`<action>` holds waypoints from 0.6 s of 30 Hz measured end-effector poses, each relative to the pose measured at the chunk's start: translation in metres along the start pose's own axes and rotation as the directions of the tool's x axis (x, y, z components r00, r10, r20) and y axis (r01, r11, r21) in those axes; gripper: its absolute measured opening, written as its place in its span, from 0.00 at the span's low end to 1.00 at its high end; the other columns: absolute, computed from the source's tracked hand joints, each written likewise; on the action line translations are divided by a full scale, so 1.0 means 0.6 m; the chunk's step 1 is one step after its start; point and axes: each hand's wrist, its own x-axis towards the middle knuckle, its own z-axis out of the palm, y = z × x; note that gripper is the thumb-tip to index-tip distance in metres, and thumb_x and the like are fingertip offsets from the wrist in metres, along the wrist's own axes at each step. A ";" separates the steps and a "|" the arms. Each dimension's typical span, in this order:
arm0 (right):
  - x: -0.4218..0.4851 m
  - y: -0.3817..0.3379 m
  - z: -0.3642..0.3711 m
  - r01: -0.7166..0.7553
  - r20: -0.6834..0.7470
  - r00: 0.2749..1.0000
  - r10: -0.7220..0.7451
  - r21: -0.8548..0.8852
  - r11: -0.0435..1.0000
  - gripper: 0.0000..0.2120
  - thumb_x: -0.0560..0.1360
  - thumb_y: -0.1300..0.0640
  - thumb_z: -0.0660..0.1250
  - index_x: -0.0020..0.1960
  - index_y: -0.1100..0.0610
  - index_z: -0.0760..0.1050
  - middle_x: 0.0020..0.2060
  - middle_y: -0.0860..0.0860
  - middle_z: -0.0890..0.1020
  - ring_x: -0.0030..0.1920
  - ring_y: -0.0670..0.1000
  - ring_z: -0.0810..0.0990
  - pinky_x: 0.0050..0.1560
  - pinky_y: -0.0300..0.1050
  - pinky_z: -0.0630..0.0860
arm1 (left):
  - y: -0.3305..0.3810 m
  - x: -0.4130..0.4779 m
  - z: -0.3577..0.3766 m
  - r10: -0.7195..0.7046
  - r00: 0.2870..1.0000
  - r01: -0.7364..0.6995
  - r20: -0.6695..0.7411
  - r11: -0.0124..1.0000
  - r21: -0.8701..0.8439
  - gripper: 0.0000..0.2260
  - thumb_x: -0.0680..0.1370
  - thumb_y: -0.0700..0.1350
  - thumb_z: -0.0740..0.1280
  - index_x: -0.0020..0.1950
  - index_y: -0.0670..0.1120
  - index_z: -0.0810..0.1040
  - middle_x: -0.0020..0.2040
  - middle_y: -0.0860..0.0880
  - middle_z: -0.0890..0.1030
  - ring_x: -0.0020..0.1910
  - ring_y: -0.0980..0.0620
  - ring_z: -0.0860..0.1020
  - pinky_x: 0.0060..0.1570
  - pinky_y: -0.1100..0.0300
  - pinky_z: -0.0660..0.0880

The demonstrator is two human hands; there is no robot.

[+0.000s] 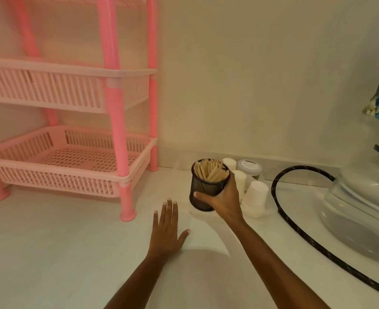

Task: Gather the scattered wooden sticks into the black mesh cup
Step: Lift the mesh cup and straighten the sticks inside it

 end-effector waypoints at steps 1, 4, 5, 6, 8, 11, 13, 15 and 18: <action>0.013 -0.001 0.010 0.000 -0.019 1.000 0.000 -0.009 1.000 0.44 0.54 0.56 0.82 0.64 0.58 0.63 0.61 0.53 0.74 0.62 0.53 0.73 0.62 0.44 0.70 | -0.005 0.003 0.004 0.006 1.000 -0.006 0.019 1.000 -0.001 0.36 0.77 0.63 0.48 0.71 0.47 0.29 0.72 0.45 0.29 0.75 0.44 0.35 0.72 0.49 0.32; 0.044 0.002 0.037 -0.008 -0.082 0.997 0.004 -0.048 0.999 0.45 0.54 0.54 0.82 0.65 0.58 0.64 0.62 0.54 0.75 0.63 0.56 0.72 0.64 0.56 0.72 | -0.011 0.006 0.013 -0.001 0.999 0.002 0.045 1.000 -0.012 0.37 0.76 0.64 0.48 0.68 0.48 0.26 0.69 0.47 0.25 0.74 0.45 0.34 0.72 0.48 0.33; 0.053 0.004 0.045 -0.013 -0.100 0.995 0.008 -0.054 0.998 0.46 0.54 0.53 0.82 0.66 0.58 0.63 0.62 0.55 0.75 0.63 0.56 0.72 0.64 0.57 0.72 | -0.013 0.007 0.015 -0.016 0.999 0.017 0.044 1.000 -0.022 0.37 0.76 0.65 0.48 0.67 0.48 0.25 0.69 0.47 0.25 0.74 0.46 0.34 0.72 0.48 0.33; 0.061 0.006 0.054 -0.019 -0.114 0.993 0.013 -0.056 0.998 0.46 0.54 0.53 0.81 0.66 0.58 0.63 0.62 0.55 0.74 0.64 0.56 0.72 0.64 0.58 0.72 | -0.014 0.007 0.018 -0.030 0.999 0.031 0.045 0.999 -0.030 0.37 0.76 0.65 0.48 0.67 0.48 0.25 0.69 0.46 0.26 0.74 0.46 0.34 0.72 0.49 0.33; 0.075 0.013 0.069 -0.039 -0.127 0.991 0.032 -0.058 0.998 0.47 0.54 0.54 0.81 0.67 0.58 0.62 0.63 0.55 0.74 0.64 0.56 0.71 0.64 0.57 0.72 | -0.015 0.008 0.023 -0.043 0.997 0.045 0.060 0.998 -0.031 0.38 0.76 0.65 0.48 0.70 0.48 0.28 0.73 0.45 0.29 0.75 0.46 0.34 0.72 0.49 0.33; 0.087 0.028 0.091 -0.085 -0.112 0.991 0.075 -0.091 0.992 0.46 0.54 0.56 0.81 0.66 0.59 0.62 0.62 0.56 0.74 0.63 0.57 0.72 0.62 0.56 0.73 | -0.018 0.009 0.029 -0.048 0.996 0.049 0.078 0.999 -0.006 0.37 0.76 0.66 0.48 0.73 0.46 0.34 0.76 0.43 0.36 0.76 0.46 0.37 0.73 0.48 0.35; 0.090 0.039 0.105 -0.124 -0.086 0.990 0.113 -0.124 0.985 0.45 0.54 0.56 0.81 0.65 0.59 0.62 0.62 0.56 0.74 0.63 0.57 0.73 0.61 0.56 0.74 | -0.018 0.009 0.032 -0.052 0.995 0.051 0.083 0.999 0.008 0.37 0.76 0.66 0.46 0.74 0.45 0.38 0.77 0.43 0.40 0.76 0.46 0.40 0.74 0.48 0.37; 0.091 0.049 0.119 -0.170 -0.055 0.985 0.163 -0.162 0.972 0.45 0.55 0.55 0.81 0.64 0.59 0.61 0.62 0.56 0.74 0.62 0.58 0.73 0.60 0.54 0.75 | -0.017 0.009 0.031 -0.045 0.995 0.043 0.087 0.999 0.025 0.39 0.72 0.69 0.37 0.75 0.45 0.40 0.77 0.44 0.43 0.76 0.46 0.42 0.74 0.48 0.38; 0.093 0.058 0.135 -0.240 -0.018 0.970 0.241 -0.207 0.949 0.45 0.56 0.53 0.81 0.65 0.60 0.60 0.62 0.57 0.73 0.61 0.58 0.74 0.58 0.51 0.74 | -0.018 0.009 0.031 -0.045 0.995 0.042 0.093 0.999 0.035 0.44 0.67 0.71 0.30 0.75 0.46 0.43 0.77 0.45 0.45 0.77 0.47 0.44 0.74 0.48 0.39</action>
